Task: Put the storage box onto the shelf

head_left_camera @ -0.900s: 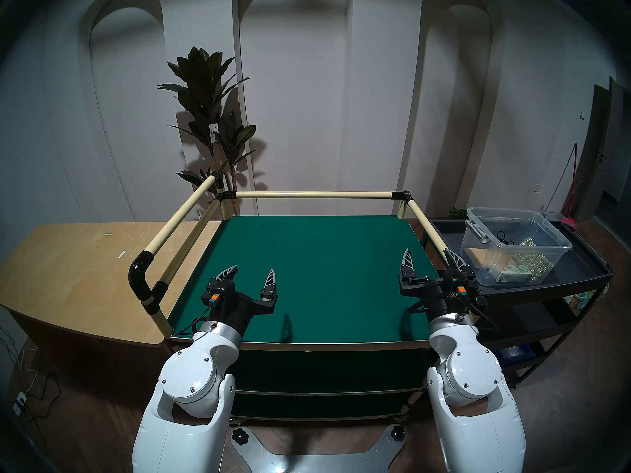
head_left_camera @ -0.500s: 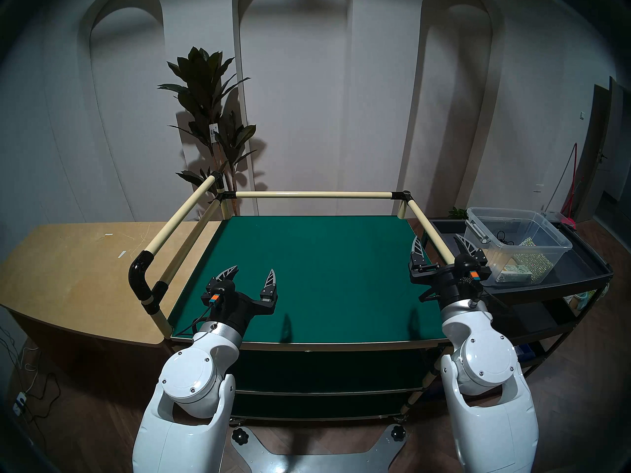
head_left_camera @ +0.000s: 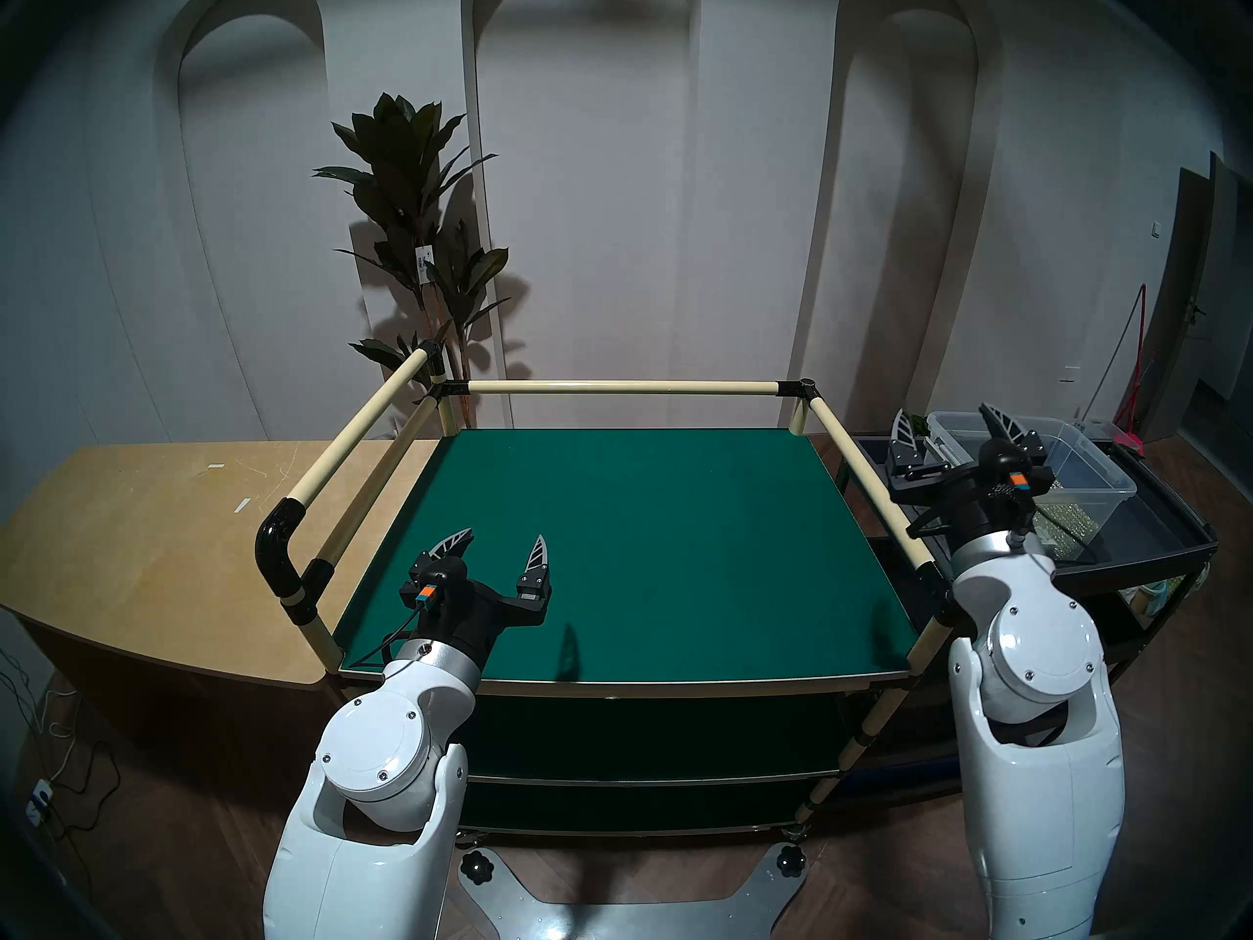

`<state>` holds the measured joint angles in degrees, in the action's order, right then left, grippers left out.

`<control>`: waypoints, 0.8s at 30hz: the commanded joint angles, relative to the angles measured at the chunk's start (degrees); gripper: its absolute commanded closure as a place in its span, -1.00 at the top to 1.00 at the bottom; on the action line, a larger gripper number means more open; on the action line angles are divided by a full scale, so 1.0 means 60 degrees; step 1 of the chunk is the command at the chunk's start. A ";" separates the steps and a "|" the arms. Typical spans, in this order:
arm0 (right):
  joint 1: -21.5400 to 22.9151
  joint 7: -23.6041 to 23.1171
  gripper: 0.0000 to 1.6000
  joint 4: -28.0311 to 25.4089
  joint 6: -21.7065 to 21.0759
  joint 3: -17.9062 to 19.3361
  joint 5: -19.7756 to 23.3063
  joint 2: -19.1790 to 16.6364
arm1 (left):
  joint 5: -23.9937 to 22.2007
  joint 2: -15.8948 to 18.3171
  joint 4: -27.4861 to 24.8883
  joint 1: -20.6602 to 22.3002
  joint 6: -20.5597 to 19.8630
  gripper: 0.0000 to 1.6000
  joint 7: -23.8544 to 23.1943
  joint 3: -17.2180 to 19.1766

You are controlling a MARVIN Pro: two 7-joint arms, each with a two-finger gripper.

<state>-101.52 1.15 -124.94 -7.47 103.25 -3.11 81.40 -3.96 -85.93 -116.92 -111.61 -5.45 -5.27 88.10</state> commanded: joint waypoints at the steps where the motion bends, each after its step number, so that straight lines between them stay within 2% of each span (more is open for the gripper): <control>1: 0.0527 -0.0052 1.00 -0.0124 -0.0375 0.0981 0.0578 -0.0128 | 0.0000 0.0012 -0.0182 0.0045 0.0040 1.00 -0.0009 0.0011; 5: 0.0621 -0.0389 1.00 0.0126 -0.0800 0.1707 0.1387 -0.0142 | -0.0002 0.0013 -0.0181 0.0045 0.0040 1.00 -0.0007 0.0010; 12: 0.0729 -0.0704 1.00 0.0664 -0.1097 0.2544 0.1819 -0.0541 | -0.0004 0.0017 -0.0184 0.0044 0.0039 1.00 -0.0004 0.0009; 14: 0.0950 -0.0904 1.00 0.1113 -0.1125 0.2893 0.1908 -0.0896 | -0.0005 0.0019 -0.0183 0.0044 0.0040 1.00 -0.0002 0.0008; 17: 0.1167 -0.1343 1.00 0.1625 -0.1120 0.3099 0.1959 -0.1453 | -0.0006 0.0020 -0.0179 0.0046 0.0041 1.00 0.0000 0.0007; 19: 0.1374 -0.1587 1.00 0.1690 -0.1216 0.3223 0.1829 -0.1397 | -0.0006 0.0020 -0.0177 0.0048 0.0041 1.00 0.0001 0.0006; 20: 0.1402 -0.1697 1.00 0.1839 -0.1248 0.3227 0.1973 -0.1747 | -0.0007 0.0020 -0.0174 0.0049 0.0042 1.00 0.0002 0.0006; 22: 0.1849 -0.2312 1.00 0.2243 -0.1480 0.3380 0.2067 -0.1874 | -0.0008 0.0019 -0.0159 0.0057 0.0043 1.00 0.0005 0.0004; 24: 0.1918 -0.2397 1.00 0.2340 -0.1491 0.3393 0.2078 -0.1906 | -0.0008 0.0019 -0.0156 0.0058 0.0043 1.00 0.0006 0.0003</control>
<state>-95.58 -7.93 -113.39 -15.63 121.80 8.29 75.53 -4.01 -85.87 -116.89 -111.62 -5.45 -5.18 88.06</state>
